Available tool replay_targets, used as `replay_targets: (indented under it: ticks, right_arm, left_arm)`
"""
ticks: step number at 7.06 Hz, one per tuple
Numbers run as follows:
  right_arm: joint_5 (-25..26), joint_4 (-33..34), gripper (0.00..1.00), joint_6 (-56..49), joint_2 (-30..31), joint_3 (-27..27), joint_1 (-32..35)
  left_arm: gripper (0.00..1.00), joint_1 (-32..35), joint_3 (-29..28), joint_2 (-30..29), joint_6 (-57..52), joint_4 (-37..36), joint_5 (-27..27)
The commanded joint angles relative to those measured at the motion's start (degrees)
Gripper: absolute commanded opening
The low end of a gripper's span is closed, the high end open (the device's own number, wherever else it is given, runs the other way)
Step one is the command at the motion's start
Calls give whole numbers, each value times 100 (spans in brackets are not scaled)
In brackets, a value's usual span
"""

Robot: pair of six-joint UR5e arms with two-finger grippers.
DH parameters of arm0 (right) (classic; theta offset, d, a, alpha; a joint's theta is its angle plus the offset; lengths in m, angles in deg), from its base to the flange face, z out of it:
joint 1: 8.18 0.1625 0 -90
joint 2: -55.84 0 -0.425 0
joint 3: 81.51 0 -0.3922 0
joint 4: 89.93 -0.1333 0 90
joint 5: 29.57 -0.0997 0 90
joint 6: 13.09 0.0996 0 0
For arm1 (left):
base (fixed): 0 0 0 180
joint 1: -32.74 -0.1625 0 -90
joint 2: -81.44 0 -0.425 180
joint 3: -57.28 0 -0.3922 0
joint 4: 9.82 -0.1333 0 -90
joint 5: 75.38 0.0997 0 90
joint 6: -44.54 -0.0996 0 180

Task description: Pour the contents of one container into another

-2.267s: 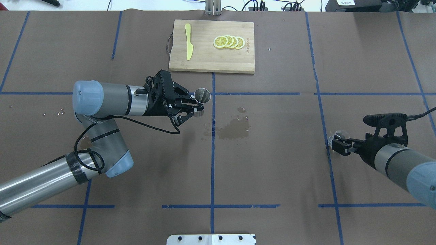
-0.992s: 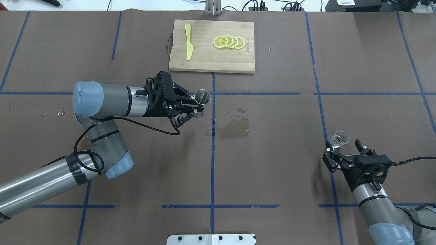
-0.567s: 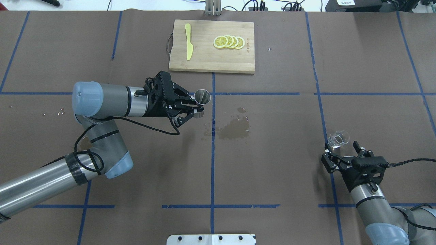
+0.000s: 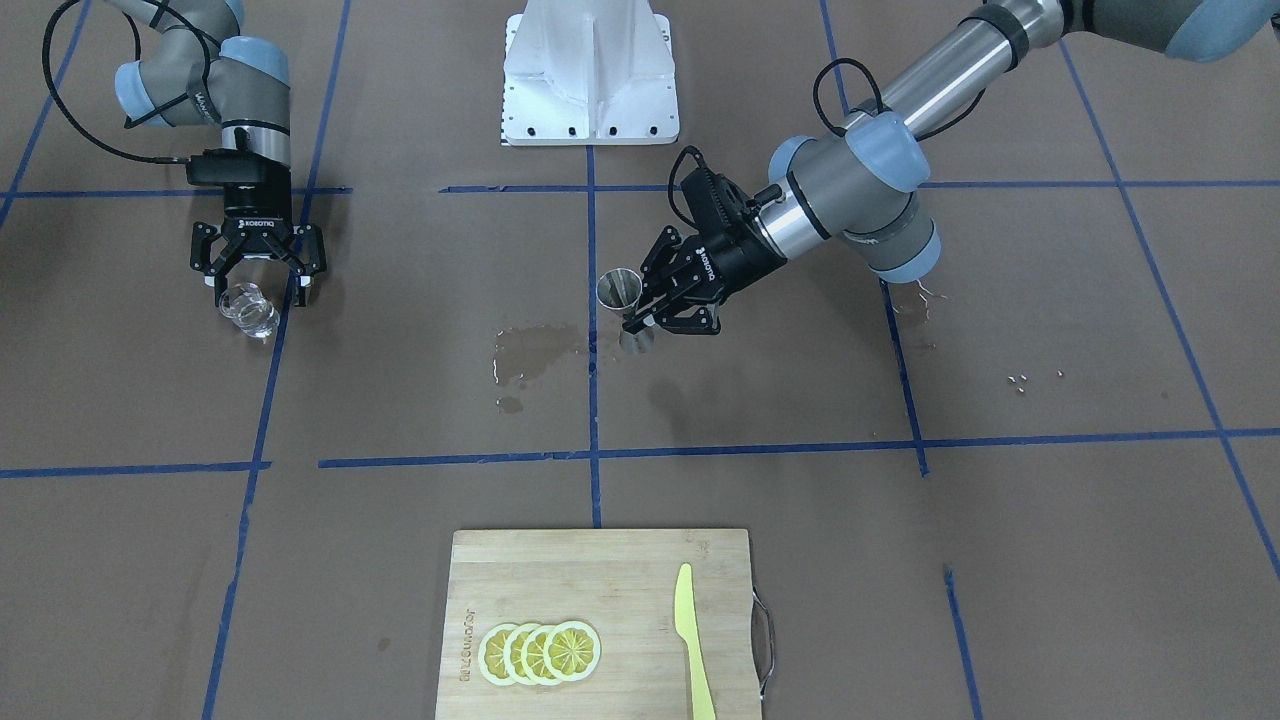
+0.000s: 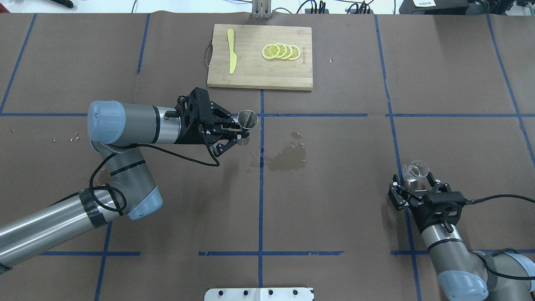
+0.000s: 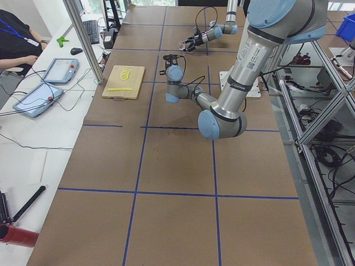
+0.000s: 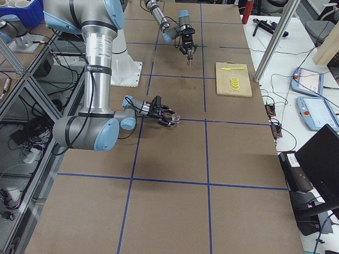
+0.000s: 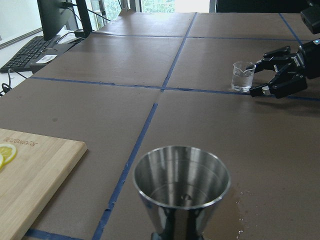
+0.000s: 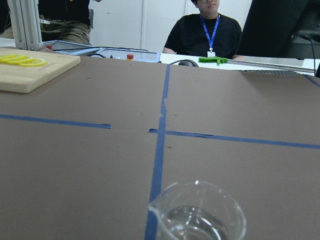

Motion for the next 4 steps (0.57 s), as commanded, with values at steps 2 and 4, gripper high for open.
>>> replay_targets:
  ticks: [2,4]
  right_arm:
    - [-3,-6,96,-29,0,10,132]
    - [-3,-6,56,6,-18,10,132]
  left_arm:
    - [0,0,1,9,0,4,0]
    - [0,0,1,9,0,4,0]
